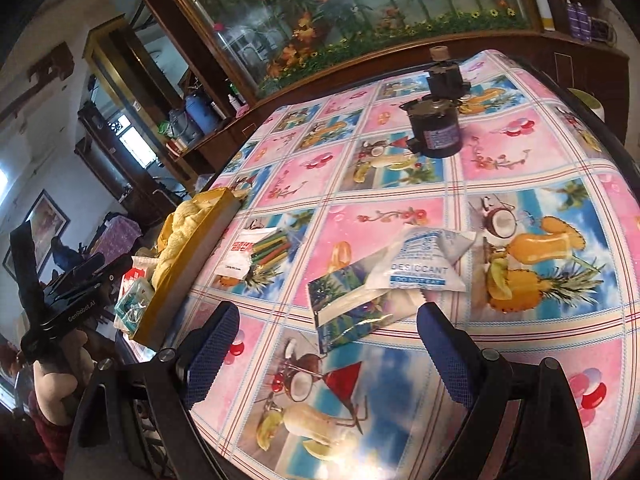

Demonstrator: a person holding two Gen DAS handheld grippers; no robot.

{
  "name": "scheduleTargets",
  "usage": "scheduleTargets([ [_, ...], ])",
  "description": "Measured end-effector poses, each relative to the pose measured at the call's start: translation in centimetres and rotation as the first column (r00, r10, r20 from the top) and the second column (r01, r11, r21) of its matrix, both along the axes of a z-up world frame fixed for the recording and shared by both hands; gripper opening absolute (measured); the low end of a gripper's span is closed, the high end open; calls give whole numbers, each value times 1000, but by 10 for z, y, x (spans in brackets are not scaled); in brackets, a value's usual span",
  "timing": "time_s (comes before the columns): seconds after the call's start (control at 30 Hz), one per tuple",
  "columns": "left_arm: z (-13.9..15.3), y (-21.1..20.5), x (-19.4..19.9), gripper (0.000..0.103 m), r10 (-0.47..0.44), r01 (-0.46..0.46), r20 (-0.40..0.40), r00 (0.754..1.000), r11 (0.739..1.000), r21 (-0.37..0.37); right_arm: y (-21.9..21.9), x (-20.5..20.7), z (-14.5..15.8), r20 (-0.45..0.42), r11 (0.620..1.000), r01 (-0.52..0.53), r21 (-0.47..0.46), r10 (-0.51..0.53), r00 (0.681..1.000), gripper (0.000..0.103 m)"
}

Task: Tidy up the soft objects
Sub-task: 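Move both open tools back over the remaining packets on the table, then grasp the clear printed packet with the left tool while the right grasps the white desiccant bag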

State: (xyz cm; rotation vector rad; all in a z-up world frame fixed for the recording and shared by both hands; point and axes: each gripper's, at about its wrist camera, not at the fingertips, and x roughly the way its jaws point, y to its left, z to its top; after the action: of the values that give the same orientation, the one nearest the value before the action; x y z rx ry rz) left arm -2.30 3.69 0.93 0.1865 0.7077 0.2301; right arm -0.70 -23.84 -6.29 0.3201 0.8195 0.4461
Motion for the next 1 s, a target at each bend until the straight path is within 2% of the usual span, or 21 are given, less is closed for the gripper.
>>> scheduleTargets([
  [0.23, -4, -6, 3, 83, -11, 11, -13, 1000, 1000, 9, -23, 0, -6, -18, 999, 51, 16, -50, 999, 92],
  [0.77, -16, -9, 11, 83, -22, 22, -45, 999, 1000, 5, -35, 2, -15, -35, 996, 84, 18, -83, 996, 92],
  [0.83, -18, -10, 12, 83, -33, 33, -53, 998, 999, -13, -45, 1, -13, -29, 994, 108, 17, -108, 994, 92],
  [0.9, -19, -11, 12, 83, -67, 63, -60, 996, 996, -62, -59, -1, -11, -22, 989, 147, 15, -146, 989, 92],
  [1.0, -25, -23, 12, 83, -171, 158, -78, 982, 976, -147, -84, -4, -10, -23, 978, 207, 19, -206, 978, 92],
])
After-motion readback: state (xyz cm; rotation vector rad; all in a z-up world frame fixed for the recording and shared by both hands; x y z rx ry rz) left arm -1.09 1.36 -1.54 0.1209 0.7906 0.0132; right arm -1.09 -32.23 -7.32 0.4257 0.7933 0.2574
